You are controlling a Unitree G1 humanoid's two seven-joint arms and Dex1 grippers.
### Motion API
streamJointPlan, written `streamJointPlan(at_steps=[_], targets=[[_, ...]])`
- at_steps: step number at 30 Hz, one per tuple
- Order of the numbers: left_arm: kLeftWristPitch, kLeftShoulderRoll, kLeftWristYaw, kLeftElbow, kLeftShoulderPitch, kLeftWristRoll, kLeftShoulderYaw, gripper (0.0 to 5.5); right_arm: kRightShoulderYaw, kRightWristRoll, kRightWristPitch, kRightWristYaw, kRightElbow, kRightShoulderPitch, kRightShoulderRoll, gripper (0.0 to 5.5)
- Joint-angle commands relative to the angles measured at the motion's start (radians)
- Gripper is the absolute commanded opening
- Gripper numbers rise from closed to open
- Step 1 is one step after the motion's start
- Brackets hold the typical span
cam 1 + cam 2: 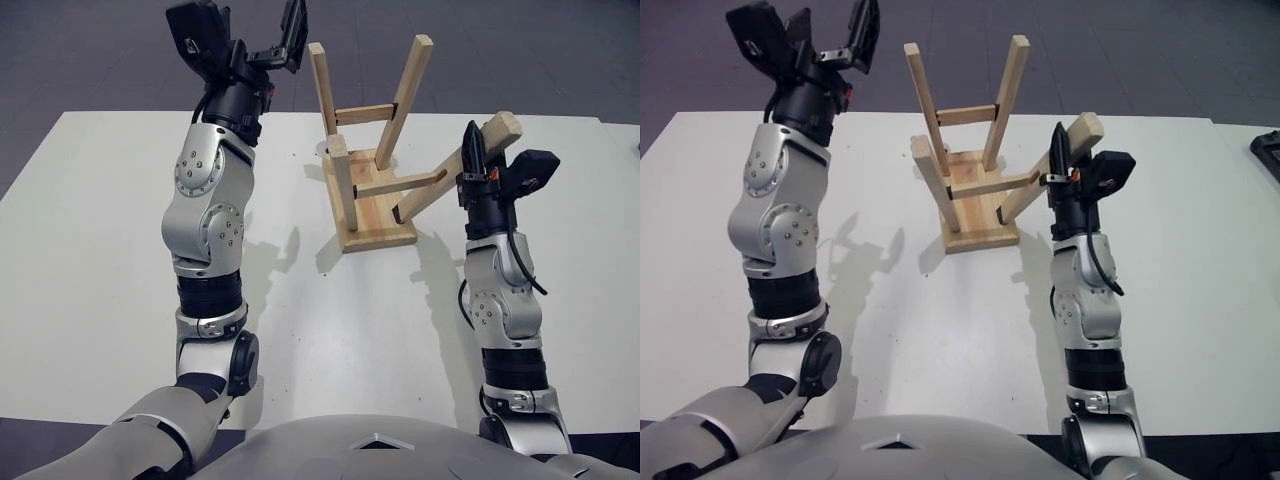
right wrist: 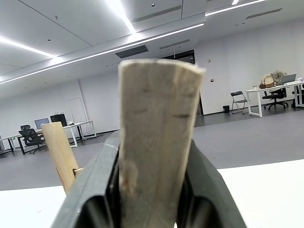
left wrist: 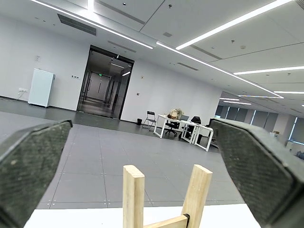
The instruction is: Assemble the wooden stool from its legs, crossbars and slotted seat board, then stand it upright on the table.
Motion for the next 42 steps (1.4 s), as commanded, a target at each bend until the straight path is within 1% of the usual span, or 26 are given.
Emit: streamJointPlan(at_steps=[1, 3, 8, 11, 15, 18, 20, 23, 25, 30, 33, 36, 42], targets=[[0.009, -0.014, -0.019, -0.009, -0.082, -0.017, -0.029, 5.40, 0.181, -0.141, 0.476, 0.013, 0.309, 0.155, -0.065, 1.04], [0.006, -0.016, -0.021, -0.009, -0.083, -0.017, -0.031, 5.40, 0.172, -0.117, 0.495, 0.012, 0.306, 0.144, -0.056, 1.04], [0.012, -0.016, -0.032, -0.022, -0.080, -0.019, -0.045, 5.40, 0.104, -0.010, 0.538, 0.004, 0.285, 0.112, -0.030, 1.04], [0.027, 0.010, -0.068, -0.041, -0.078, 0.016, -0.107, 5.40, 0.089, 0.031, 0.547, 0.005, 0.258, 0.097, -0.024, 1.04], [0.028, 0.127, -0.181, -0.087, -0.086, 0.140, -0.271, 5.40, 0.057, 0.100, 0.575, -0.001, 0.216, 0.089, -0.009, 1.03], [0.019, 0.243, -0.307, -0.111, -0.142, 0.277, -0.428, 5.40, 0.070, 0.086, 0.574, -0.006, 0.201, 0.081, -0.018, 1.01], [0.028, 0.295, -0.377, -0.077, -0.192, 0.378, -0.531, 5.40, 0.074, 0.090, 0.575, -0.010, 0.187, 0.083, -0.014, 1.01], [0.029, 0.312, -0.457, -0.001, -0.244, 0.486, -0.655, 5.40, 0.078, 0.088, 0.574, -0.018, 0.182, 0.091, -0.008, 1.01], [0.023, 0.314, -0.489, 0.028, -0.252, 0.540, -0.710, 5.40, 0.081, 0.086, 0.574, -0.022, 0.179, 0.094, -0.005, 1.01], [-0.008, 0.318, -0.510, 0.133, -0.238, 0.728, -0.862, 5.40, 0.098, 0.079, 0.568, -0.024, 0.161, 0.097, 0.005, 1.01], [-0.025, 0.324, -0.518, 0.187, -0.221, 0.811, -0.914, 5.40, 0.107, 0.078, 0.566, -0.022, 0.155, 0.102, 0.011, 1.01], [-0.027, 0.314, -0.516, 0.234, -0.214, 0.866, -0.932, 5.40, 0.113, 0.077, 0.567, -0.020, 0.143, 0.110, 0.010, 1.01], [-0.011, 0.267, -0.465, 0.337, -0.208, 0.926, -0.911, 5.40, 0.130, 0.064, 0.562, -0.010, 0.114, 0.127, -0.004, 1.01]])
